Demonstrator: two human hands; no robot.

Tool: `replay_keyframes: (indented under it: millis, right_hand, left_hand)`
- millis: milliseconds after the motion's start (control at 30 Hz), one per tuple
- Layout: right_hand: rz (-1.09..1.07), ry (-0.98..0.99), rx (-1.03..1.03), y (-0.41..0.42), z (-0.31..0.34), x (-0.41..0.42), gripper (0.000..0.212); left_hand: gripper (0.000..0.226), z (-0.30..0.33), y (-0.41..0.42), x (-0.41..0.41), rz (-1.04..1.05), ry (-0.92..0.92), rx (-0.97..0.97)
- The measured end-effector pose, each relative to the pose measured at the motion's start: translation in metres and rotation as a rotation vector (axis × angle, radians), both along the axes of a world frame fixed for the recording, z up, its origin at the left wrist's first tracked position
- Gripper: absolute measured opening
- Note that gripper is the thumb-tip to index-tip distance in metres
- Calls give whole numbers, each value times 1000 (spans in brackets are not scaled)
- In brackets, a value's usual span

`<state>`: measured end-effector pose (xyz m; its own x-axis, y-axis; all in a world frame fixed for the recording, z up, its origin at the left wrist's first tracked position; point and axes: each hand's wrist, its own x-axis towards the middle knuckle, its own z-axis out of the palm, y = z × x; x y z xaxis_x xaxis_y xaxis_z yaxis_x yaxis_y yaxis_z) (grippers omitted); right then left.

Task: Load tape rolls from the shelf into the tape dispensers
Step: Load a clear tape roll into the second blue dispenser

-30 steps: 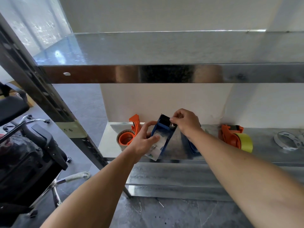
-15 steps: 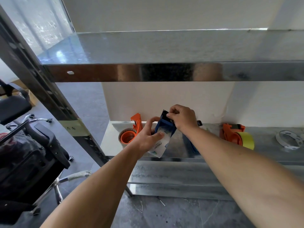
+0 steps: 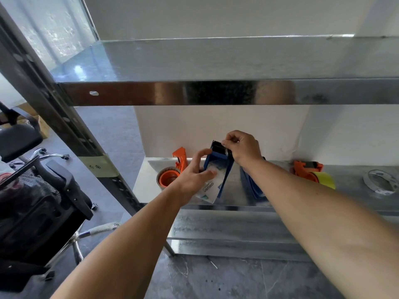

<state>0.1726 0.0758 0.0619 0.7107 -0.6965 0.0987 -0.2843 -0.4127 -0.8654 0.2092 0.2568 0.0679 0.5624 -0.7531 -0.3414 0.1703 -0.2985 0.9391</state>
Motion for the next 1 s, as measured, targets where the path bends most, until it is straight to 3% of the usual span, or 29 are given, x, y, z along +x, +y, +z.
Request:
replay_keyframes:
  millis: [200, 367, 533, 667, 733, 833, 1000]
  right_hand:
    - [-71, -23, 41, 3, -1, 2, 8]
    - [-79, -129, 178, 9, 9, 4, 10]
    - [-94, -91, 137, 8, 7, 7, 11]
    - [-112, -57, 121, 7, 5, 9, 19]
    - [-107, -20, 93, 6, 2, 9, 17]
    - [-124, 5, 132, 2, -3, 6, 16]
    - [-78, -83, 467, -5, -2, 3, 22]
  left_hand:
    - [49, 1, 3, 1, 26, 5, -4]
    - [31, -7, 4, 3, 140, -145, 46]
    - [23, -9, 5, 0, 133, -270, 101]
    - [22, -10, 7, -2, 112, -253, 89]
    - [25, -9, 8, -3, 106, -162, 80]
    - [48, -6, 10, -3, 78, -40, 61]
    - [66, -14, 13, 0, 121, 44, 10]
